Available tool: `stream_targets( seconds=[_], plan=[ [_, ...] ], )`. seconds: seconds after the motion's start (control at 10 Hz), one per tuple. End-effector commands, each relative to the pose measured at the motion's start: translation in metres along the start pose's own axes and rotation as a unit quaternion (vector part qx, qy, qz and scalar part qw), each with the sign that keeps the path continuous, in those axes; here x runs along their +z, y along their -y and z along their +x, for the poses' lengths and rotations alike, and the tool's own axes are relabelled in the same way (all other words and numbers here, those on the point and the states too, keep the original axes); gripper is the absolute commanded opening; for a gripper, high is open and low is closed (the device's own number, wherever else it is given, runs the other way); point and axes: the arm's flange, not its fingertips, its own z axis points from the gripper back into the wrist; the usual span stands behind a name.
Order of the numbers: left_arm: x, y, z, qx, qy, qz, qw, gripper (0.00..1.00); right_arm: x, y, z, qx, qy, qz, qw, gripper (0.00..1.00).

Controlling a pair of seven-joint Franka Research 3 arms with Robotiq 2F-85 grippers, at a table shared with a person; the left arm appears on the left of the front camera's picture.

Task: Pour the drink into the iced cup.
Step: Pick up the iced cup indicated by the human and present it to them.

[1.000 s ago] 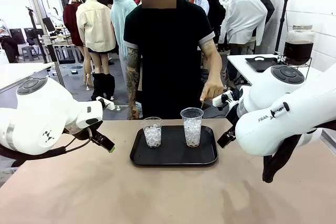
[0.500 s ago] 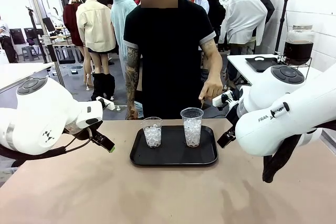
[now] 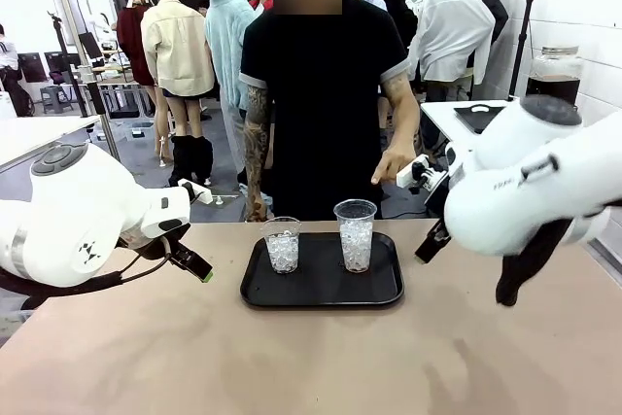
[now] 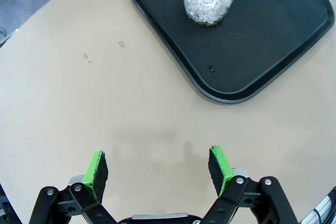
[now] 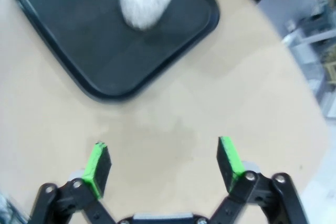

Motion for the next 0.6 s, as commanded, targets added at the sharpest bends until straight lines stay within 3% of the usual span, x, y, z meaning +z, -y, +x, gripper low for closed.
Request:
stream_targets(
  seconds=[0.0,0.1,0.2,0.3,0.5],
  plan=[
    [0.0,-0.001,0.0,0.001,0.0,0.0,1.0,1.0,0.01,0.061,0.01,0.097,-0.053,0.068,0.992,1.0],
    [0.0,-0.001,0.0,0.001,0.0,0.0,1.0,1.0,0.004,0.083,0.018,0.11,-0.075,0.092,0.987,1.0],
    [0.0,-0.001,0.0,0.001,0.0,0.0,1.0,1.0,-0.003,0.1,0.025,0.135,-0.072,0.119,0.981,1.0],
    [0.0,-0.001,0.0,0.001,0.0,0.0,1.0,1.0,-0.01,0.115,0.029,0.211,-0.051,0.169,0.961,1.0],
    [0.0,-0.001,0.0,0.001,0.0,0.0,1.0,1.0,-0.027,0.132,0.039,0.246,-0.055,0.204,0.946,1.0]
  ],
)
